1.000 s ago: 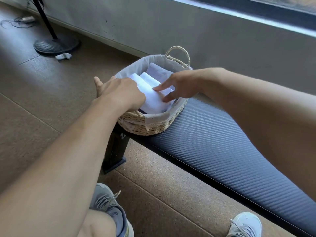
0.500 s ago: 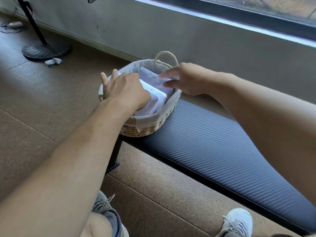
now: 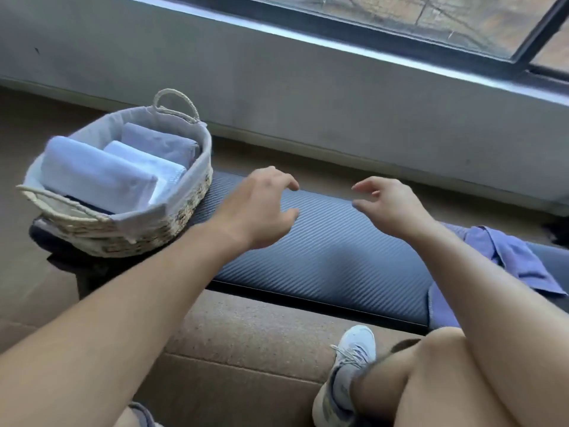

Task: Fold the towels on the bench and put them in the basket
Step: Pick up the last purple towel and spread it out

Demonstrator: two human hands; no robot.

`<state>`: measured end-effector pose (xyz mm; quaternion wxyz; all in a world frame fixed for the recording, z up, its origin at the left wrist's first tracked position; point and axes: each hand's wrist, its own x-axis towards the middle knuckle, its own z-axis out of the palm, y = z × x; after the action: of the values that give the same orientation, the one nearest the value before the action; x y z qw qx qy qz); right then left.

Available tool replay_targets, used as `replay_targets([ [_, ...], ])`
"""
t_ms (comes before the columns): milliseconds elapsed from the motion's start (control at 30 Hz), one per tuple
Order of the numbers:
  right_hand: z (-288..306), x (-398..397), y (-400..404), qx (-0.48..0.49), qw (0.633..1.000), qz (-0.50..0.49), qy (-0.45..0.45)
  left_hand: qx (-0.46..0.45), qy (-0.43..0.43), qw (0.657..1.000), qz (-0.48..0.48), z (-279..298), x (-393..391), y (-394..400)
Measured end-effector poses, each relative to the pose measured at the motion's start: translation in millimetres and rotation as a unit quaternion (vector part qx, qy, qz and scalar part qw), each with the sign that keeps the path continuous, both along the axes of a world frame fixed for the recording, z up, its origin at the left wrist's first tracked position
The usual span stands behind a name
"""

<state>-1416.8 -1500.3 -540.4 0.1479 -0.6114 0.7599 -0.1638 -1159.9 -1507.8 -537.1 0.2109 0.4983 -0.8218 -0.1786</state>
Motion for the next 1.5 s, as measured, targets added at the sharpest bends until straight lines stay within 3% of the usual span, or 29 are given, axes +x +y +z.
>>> replay_targets([
  [233, -37, -92, 34, 0.114, 0.955, -0.266, 0.071, 0.039, -0.048, 0.993, -0.096, -31, -50, 17],
  [333, -50, -120, 42, 0.158, 0.931, -0.325, 0.046, 0.041, -0.046, 0.992, -0.108, -38, -58, 20],
  [433, -60, -130, 47, 0.188, 0.927, -0.32, 0.062, 0.055, -0.049, 0.992, -0.105, -46, -58, 18],
  [667, -64, -78, 19, 0.057, 0.983, -0.166, -0.055, 0.078, -0.056, 0.992, -0.085, -47, -51, 14],
  [800, -55, 3, 8, 0.055, 0.992, 0.028, -0.111, 0.085, -0.07, 0.993, -0.051, -44, -42, 8],
  [900, -52, 52, 10, 0.082, 0.967, 0.179, -0.161, 0.09, -0.121, 0.989, 0.009, -44, -25, 2],
  [1000, -49, 73, 14, 0.139, 0.918, 0.287, -0.236, 0.128, -0.133, 0.982, 0.035, -49, -2, -4],
  [1100, -48, 72, 13, 0.157, 0.899, 0.283, -0.295, 0.13, -0.107, 0.985, 0.022, -57, 16, -6],
  [1167, -49, 66, 6, 0.113, 0.934, 0.221, -0.258, 0.129, -0.12, 0.984, 0.005, -62, 22, -4],
  [1267, -46, 50, -2, 0.108, 0.981, 0.147, -0.064, 0.109, -0.159, 0.981, 0.001, -69, 27, -4],
  [1400, -42, 37, 3, 0.21, 0.967, 0.094, 0.107, 0.087, -0.207, 0.974, 0.011, -69, 24, -2],
  [1500, -45, 40, 7, 0.217, 0.962, 0.113, 0.124, 0.096, -0.223, 0.97, 0.019, -66, 19, 1],
])
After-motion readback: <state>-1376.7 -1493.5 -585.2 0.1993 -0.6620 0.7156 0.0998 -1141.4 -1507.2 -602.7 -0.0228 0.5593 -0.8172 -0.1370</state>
